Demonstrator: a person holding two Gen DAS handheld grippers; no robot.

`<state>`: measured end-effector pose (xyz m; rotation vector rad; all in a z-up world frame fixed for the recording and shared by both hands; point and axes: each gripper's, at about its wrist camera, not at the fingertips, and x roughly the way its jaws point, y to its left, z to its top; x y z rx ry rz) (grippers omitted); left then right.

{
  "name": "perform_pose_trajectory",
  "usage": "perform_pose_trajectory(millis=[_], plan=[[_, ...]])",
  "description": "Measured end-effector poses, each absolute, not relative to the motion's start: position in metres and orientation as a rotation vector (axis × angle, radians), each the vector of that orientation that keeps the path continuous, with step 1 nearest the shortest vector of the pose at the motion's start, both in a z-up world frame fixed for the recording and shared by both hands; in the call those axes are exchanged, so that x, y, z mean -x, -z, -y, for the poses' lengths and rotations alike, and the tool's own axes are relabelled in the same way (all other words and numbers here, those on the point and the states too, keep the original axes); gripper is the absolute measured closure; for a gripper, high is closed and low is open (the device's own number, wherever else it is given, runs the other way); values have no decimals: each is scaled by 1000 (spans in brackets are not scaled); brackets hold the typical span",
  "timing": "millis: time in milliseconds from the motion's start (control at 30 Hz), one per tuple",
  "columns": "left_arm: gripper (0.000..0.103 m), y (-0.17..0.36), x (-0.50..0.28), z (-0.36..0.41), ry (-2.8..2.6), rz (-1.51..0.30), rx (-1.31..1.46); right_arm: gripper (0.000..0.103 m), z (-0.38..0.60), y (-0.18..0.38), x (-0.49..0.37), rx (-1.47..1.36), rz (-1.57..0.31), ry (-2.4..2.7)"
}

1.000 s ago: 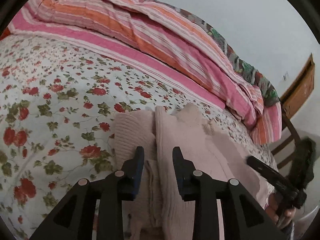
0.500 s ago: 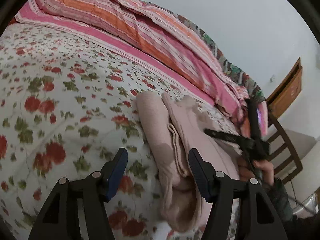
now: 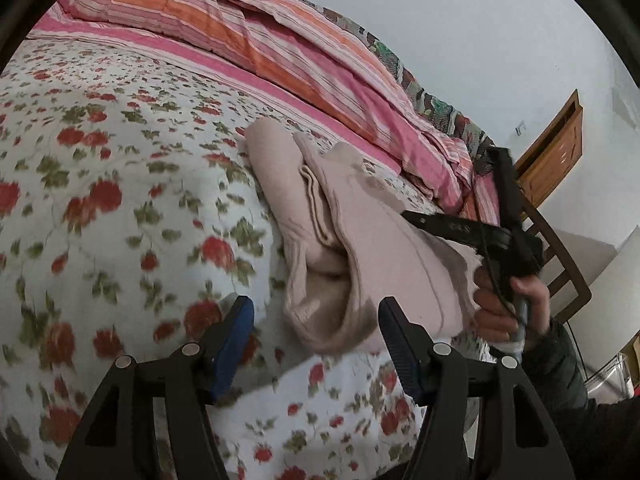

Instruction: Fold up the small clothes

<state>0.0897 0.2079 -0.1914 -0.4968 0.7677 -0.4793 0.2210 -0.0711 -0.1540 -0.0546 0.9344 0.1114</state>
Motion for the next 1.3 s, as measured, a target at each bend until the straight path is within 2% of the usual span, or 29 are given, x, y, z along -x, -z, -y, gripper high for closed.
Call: perform_pose_trajectory(millis=[333,667,1000,1100,1200,1300], plan=[[40,195,-79,-196,512,-746,528,60,75,156,-121,93,-815,-149],[41,195,-98,-179,483,-686,600,60,105,171,-74,-14,-842,-287],[44,185,-132,-161,302,-718,636,60,170,149,-40,-177,-734,-273],[53,182,-139,-164,230,-723,677,60,199,152,-35,-240,-729,-236],[76,173,-147,-161,167,-739,648,60,224,157,-28,-293,-721,-205],[79,151,-147,-149,150,-715,535,60,242,165,-25,-341,-716,-191]])
